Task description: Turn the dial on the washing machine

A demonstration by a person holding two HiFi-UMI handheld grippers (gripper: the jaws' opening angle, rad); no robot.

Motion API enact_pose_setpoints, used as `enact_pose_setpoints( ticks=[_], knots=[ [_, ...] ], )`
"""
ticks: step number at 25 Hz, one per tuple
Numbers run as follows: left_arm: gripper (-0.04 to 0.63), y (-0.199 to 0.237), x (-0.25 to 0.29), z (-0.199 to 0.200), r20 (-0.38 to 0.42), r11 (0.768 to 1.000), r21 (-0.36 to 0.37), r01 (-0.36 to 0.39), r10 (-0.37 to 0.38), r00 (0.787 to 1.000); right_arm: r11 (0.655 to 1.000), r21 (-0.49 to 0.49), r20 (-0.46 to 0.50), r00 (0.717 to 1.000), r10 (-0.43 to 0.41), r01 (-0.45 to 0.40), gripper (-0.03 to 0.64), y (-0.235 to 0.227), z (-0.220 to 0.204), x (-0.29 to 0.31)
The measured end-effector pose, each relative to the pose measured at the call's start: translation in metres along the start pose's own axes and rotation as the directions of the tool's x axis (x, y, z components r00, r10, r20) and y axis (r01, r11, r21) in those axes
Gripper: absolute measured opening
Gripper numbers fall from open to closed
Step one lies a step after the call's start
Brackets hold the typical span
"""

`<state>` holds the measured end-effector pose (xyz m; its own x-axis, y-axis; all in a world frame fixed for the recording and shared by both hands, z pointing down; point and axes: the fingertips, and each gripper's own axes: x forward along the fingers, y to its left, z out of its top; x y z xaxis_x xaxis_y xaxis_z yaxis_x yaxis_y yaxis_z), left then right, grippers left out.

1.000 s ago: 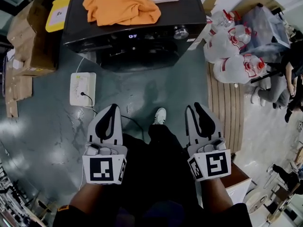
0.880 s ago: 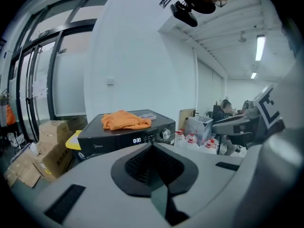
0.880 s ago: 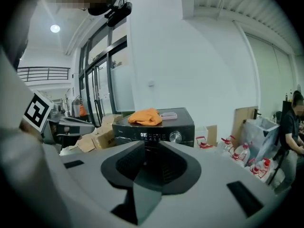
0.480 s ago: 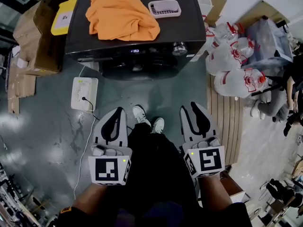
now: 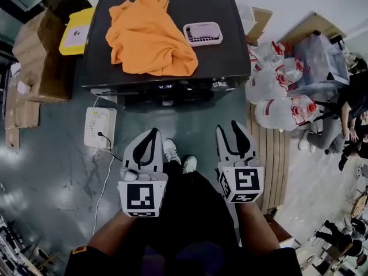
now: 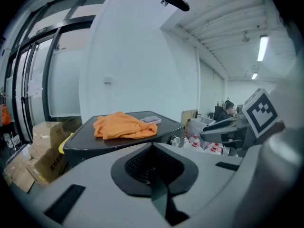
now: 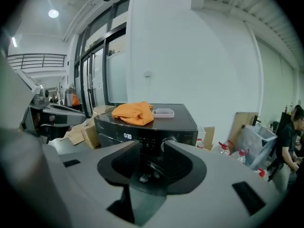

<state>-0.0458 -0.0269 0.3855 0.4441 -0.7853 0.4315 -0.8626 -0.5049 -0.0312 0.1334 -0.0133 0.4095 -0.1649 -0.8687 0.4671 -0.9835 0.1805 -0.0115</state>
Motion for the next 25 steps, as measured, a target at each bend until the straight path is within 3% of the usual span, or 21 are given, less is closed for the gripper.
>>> enact_pose_setpoints(
  ticks=[10,15,25],
  knots=[
    [0.011,0.025,0.032,0.011,0.049,0.999,-0.009,0.054,-0.053,0.997,0.997,-0.007,-0.018,0.997,-0.075,0.075,0.189,-0.003,0.012,0.038],
    [0.011,0.029,0.035,0.006,0.037,0.998,-0.018,0.062,-0.062,0.997,0.996,-0.02,-0.051,0.995,-0.092,0.091,0.19,-0.003,0.003,0.05],
    [0.011,0.027,0.06,-0.009,0.004,0.999,-0.041,-0.003,0.003,1.0,0.996,-0.053,-0.138,0.987,-0.083,0.076,0.196,-0.033,-0.016,0.09]
  ],
)
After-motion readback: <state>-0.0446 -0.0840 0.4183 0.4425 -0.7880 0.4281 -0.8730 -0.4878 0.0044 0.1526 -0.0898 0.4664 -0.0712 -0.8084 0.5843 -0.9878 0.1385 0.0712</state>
